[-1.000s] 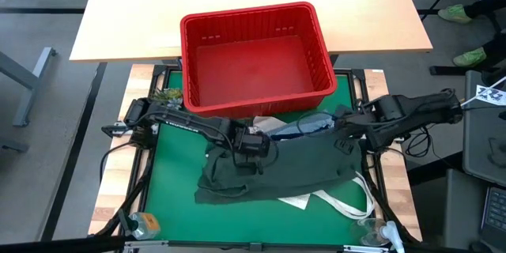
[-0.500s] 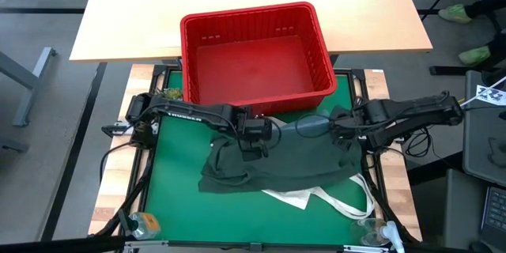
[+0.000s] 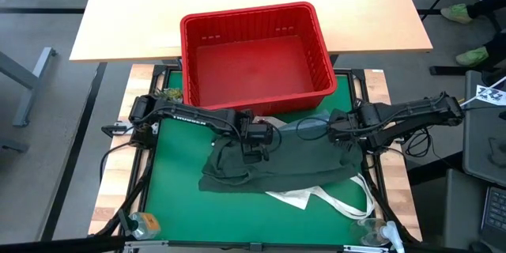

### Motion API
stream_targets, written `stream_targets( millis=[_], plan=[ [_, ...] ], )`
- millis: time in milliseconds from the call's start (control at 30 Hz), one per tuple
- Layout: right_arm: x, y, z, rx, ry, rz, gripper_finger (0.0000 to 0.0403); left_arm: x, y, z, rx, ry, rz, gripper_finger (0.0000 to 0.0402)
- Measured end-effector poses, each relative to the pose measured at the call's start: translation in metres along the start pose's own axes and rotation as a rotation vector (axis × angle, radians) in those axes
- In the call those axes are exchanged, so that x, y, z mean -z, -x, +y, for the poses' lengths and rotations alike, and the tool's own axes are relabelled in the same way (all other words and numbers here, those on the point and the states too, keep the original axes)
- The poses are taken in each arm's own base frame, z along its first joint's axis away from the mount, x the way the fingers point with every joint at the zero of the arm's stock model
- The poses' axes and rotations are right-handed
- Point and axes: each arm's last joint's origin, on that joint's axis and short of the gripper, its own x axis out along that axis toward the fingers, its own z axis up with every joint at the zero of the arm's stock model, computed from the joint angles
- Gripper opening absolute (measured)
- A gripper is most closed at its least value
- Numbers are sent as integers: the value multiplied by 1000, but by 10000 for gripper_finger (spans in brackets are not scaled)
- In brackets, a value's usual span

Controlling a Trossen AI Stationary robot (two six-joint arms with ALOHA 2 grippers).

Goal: Fold laundry
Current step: Fold the green shirt

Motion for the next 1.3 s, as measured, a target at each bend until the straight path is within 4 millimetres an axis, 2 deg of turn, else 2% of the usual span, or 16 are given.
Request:
stream_targets(
  millis=[167, 367, 500, 667, 800, 867, 967, 1133, 1300],
  plan=[
    [-1, 0, 0, -2, -4, -10, 19, 0, 0, 0, 0, 3, 0, 93],
    [-1, 0, 0, 9, -4, -18, 97, 0, 3, 2, 7, 31, -1, 130],
    [-1, 0, 0, 14, -3, -18, 145, 5, 26, 7, 19, 43, -17, 135],
    [0, 0, 1, -7, -3, -3, 179, 20, 61, 7, 26, 101, -1, 128],
    [0, 0, 1, -32, -3, 14, 188, 35, 84, -4, 33, 152, 23, 121],
    [0, 0, 2, -47, -3, 25, 188, 42, 89, -14, 40, 163, 29, 118],
    [1, 0, 2, -66, -3, 37, 188, 56, 88, -31, 47, 170, 55, 116],
    [1, 0, 3, -90, -4, 53, 188, 89, 76, -56, 30, 190, 141, 117],
    [1, 0, 3, -95, -7, 56, 188, 133, 70, -63, 40, 246, 236, 114]
  ],
)
